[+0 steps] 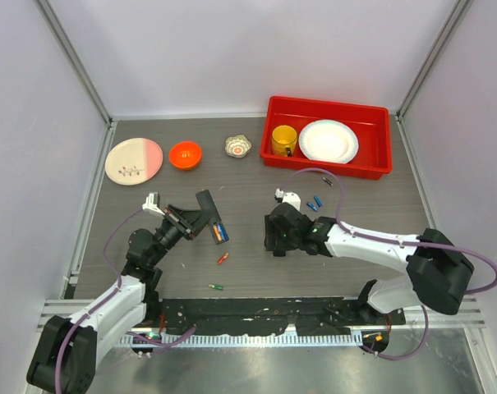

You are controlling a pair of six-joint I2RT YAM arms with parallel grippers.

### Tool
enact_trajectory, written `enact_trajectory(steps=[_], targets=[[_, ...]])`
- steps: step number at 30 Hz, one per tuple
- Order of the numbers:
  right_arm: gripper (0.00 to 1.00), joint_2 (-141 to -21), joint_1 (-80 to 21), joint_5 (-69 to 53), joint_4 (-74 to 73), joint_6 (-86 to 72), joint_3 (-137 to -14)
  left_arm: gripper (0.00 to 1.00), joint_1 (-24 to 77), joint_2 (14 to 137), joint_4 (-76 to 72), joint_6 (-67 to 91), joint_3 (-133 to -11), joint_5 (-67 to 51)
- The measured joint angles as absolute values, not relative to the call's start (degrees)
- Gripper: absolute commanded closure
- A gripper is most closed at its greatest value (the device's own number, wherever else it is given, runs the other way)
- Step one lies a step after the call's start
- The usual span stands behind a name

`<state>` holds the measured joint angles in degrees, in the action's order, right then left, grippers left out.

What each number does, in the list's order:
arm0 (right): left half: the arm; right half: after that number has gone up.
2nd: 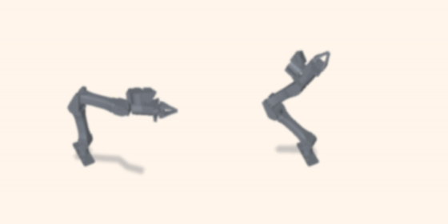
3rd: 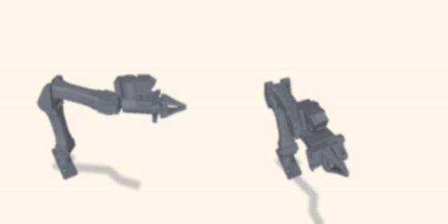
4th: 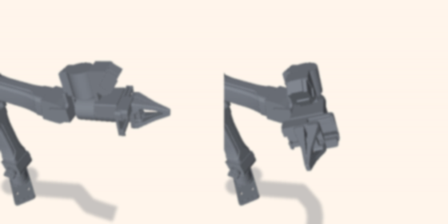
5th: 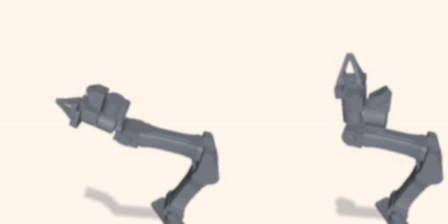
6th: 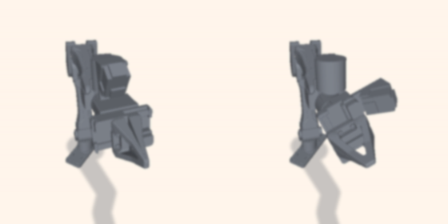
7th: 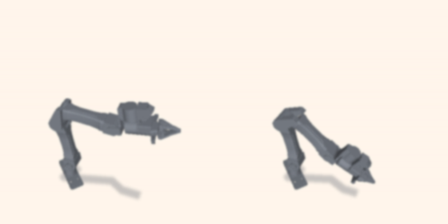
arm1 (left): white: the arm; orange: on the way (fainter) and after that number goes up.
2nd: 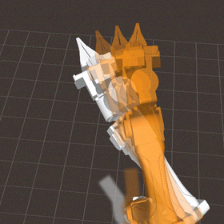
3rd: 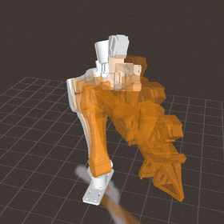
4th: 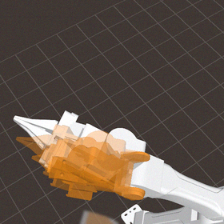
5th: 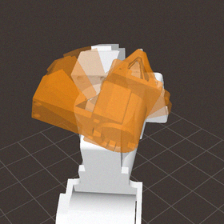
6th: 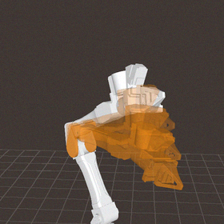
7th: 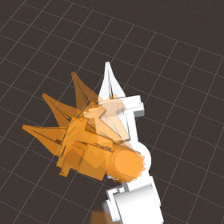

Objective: Load the batteries into the remote control
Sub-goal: Turn over the battery cover at the center of the board.

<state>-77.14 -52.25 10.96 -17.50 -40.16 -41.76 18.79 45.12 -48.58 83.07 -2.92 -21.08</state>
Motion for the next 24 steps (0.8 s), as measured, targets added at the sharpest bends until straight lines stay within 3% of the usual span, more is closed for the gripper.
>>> enact_trajectory(steps=[6, 24], targets=[[0.29, -80.71, -53.89, 16.05, -22.0, -39.33, -44.36, 1.0, 18.79, 44.99, -48.56, 83.05, -2.92, -21.08], [0.27, -82.37, -55.02, 16.21, -21.12, -39.09, -44.38, 1.0, 18.79, 45.17, -48.56, 83.02, -2.92, -21.06]])
